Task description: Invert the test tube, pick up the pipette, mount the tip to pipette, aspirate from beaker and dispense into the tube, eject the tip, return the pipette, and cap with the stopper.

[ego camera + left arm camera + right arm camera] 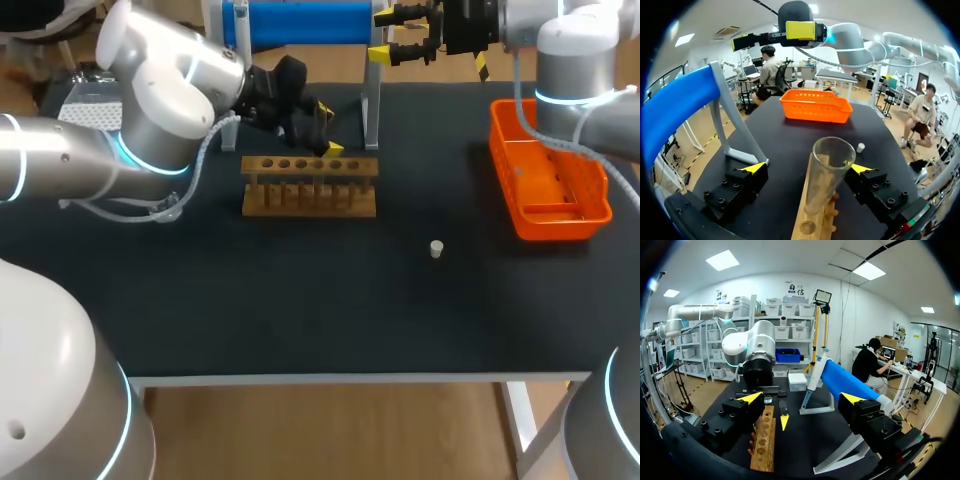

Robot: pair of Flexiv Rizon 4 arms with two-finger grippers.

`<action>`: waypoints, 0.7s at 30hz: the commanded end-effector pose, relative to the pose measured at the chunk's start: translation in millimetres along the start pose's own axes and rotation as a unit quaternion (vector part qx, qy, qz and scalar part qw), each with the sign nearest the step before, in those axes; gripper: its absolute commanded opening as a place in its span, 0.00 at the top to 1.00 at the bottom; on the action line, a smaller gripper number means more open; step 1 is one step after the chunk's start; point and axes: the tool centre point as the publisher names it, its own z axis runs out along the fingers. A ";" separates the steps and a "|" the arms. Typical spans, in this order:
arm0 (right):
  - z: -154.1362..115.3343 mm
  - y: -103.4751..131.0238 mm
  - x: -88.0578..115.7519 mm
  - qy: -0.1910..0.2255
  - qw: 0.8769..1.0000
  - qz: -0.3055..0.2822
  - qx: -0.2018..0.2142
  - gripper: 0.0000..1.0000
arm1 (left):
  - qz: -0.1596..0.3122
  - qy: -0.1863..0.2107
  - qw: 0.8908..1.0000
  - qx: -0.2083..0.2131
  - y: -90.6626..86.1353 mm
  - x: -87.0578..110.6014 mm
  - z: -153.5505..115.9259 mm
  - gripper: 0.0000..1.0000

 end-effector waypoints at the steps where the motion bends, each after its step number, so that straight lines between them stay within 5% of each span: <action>1: -0.9 1.0 -0.5 0.001 1.000 0.000 0.002 0.00 | 0.003 -0.003 1.000 0.001 -0.2 3.8 -1.5 0.00; 21: -0.9 1.0 -0.5 0.001 1.000 0.000 0.002 0.00 | 0.015 -0.030 0.999 0.001 -0.8 10.1 -1.1 0.00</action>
